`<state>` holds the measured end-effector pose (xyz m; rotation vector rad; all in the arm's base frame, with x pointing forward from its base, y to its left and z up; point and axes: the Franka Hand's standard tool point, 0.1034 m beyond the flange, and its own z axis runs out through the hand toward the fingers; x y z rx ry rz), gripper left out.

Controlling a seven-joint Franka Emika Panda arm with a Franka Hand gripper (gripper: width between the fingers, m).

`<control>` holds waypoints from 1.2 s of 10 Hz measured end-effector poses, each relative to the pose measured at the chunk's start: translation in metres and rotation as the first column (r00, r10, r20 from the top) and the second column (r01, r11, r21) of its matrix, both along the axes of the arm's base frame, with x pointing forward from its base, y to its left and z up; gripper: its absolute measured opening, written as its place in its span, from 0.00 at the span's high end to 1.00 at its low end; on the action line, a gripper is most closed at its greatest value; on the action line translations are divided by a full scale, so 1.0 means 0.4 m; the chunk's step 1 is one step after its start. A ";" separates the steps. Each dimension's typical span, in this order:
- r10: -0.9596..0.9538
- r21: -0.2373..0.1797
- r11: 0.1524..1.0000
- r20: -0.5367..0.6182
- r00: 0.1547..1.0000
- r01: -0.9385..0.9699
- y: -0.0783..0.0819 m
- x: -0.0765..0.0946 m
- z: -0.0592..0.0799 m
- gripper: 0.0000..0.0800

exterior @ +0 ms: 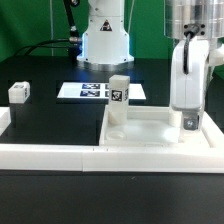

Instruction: Assemble square table

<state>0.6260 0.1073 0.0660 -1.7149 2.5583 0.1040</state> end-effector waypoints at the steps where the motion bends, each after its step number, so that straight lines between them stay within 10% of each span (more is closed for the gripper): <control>1: 0.000 0.000 1.000 0.000 1.000 0.000 0.000 0.000 0.000 0.19; 7: 0.011 0.000 1.000 0.001 1.000 -0.011 0.000 0.000 0.000 0.19; 9: 0.113 0.020 0.993 0.056 0.992 -0.114 -0.016 0.009 0.053 0.19; 12: 0.512 -0.044 0.858 0.145 0.846 -0.512 -0.146 -0.011 0.127 0.19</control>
Offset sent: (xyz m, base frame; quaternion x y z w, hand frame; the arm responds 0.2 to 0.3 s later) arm 0.0000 0.0000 0.0000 0.0000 0.0000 0.0000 1.0000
